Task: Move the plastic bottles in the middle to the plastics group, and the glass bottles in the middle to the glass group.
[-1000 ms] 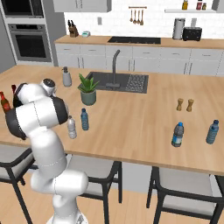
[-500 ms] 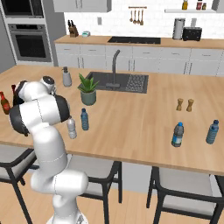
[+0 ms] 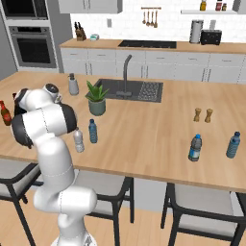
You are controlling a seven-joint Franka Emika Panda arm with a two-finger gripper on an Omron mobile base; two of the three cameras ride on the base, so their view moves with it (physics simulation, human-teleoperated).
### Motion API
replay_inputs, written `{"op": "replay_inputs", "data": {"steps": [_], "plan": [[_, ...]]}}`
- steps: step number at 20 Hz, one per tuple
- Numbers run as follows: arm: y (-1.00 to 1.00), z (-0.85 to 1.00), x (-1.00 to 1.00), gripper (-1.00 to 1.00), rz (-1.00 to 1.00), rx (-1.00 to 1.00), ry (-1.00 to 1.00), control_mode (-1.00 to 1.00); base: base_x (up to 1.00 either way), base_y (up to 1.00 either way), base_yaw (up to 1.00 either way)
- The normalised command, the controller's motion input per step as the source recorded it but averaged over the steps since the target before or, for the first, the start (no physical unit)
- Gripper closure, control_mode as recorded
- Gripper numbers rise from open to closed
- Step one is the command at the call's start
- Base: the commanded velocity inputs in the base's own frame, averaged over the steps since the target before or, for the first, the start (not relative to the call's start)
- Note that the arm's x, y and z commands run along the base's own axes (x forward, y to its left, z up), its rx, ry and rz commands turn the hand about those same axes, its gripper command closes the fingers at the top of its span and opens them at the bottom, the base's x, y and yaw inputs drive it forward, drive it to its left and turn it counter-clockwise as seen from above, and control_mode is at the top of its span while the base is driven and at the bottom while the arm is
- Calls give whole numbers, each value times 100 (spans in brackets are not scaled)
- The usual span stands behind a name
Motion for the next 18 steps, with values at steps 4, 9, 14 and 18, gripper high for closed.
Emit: {"op": "replay_inputs", "data": {"steps": [4, 9, 14, 18], "plan": [[6, 0, 3, 100, 9, 6, 0, -100, 0, 0, 0], [3, 3, 9, 100, 6, 5, 0, -100, 0, 0, 0], [13, 0, 10, 100, 7, 2, 0, -100, 0, 0, 0], [14, 0, 8, 100, 6, 2, 0, -100, 0, 0, 0]]}}
